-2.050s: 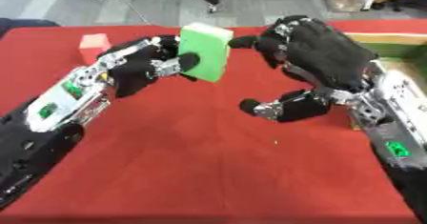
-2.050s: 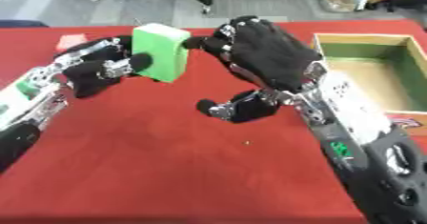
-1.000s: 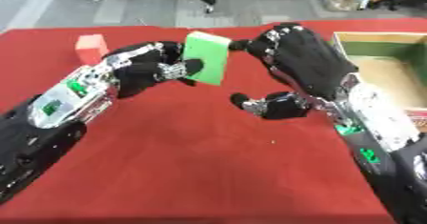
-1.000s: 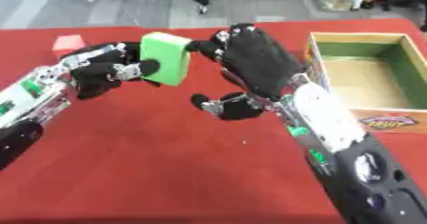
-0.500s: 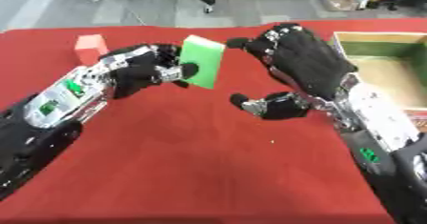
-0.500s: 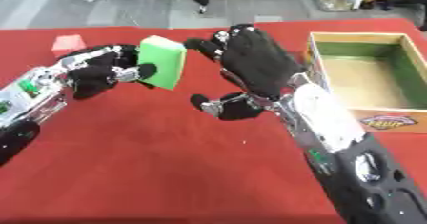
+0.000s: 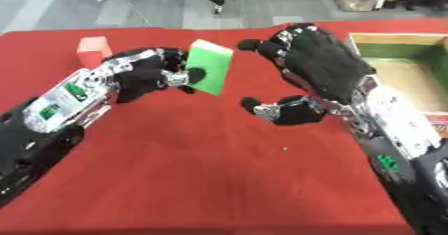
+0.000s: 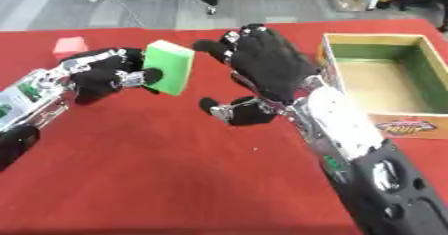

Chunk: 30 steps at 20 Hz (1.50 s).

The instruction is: Pick up the objects with one hand, pass them to the other hand, and then place them into the box on the other side of the table.

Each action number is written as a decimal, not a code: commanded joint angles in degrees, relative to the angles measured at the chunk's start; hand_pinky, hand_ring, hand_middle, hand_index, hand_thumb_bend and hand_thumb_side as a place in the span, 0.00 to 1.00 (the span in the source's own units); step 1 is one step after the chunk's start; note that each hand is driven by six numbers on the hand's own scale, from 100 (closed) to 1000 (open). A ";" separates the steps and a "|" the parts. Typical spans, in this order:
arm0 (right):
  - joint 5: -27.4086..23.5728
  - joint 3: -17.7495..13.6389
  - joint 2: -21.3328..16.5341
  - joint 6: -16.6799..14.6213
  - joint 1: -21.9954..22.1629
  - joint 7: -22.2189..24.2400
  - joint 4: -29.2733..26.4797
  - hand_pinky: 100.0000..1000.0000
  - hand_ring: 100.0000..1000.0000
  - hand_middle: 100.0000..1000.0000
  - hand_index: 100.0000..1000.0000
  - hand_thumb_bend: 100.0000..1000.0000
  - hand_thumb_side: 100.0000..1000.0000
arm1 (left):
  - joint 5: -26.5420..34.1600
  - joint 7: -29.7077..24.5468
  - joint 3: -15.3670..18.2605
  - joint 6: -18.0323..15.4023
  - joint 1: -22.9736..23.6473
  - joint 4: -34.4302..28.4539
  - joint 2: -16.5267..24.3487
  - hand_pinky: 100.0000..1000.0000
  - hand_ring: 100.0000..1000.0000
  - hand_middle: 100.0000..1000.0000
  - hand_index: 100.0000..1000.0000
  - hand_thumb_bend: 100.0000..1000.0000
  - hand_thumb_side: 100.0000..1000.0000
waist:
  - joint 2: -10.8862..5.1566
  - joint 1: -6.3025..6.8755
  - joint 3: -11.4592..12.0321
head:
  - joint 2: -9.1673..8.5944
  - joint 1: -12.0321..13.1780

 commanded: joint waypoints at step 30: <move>-2.53 0.43 -0.19 0.03 -1.76 0.75 -2.43 0.41 0.15 0.10 0.81 0.33 0.35 | 4.07 -1.23 -1.85 -1.18 -4.91 -4.87 -1.93 0.82 0.51 0.39 0.46 0.02 0.20 | -0.99 0.10 0.05 | -0.10 -0.80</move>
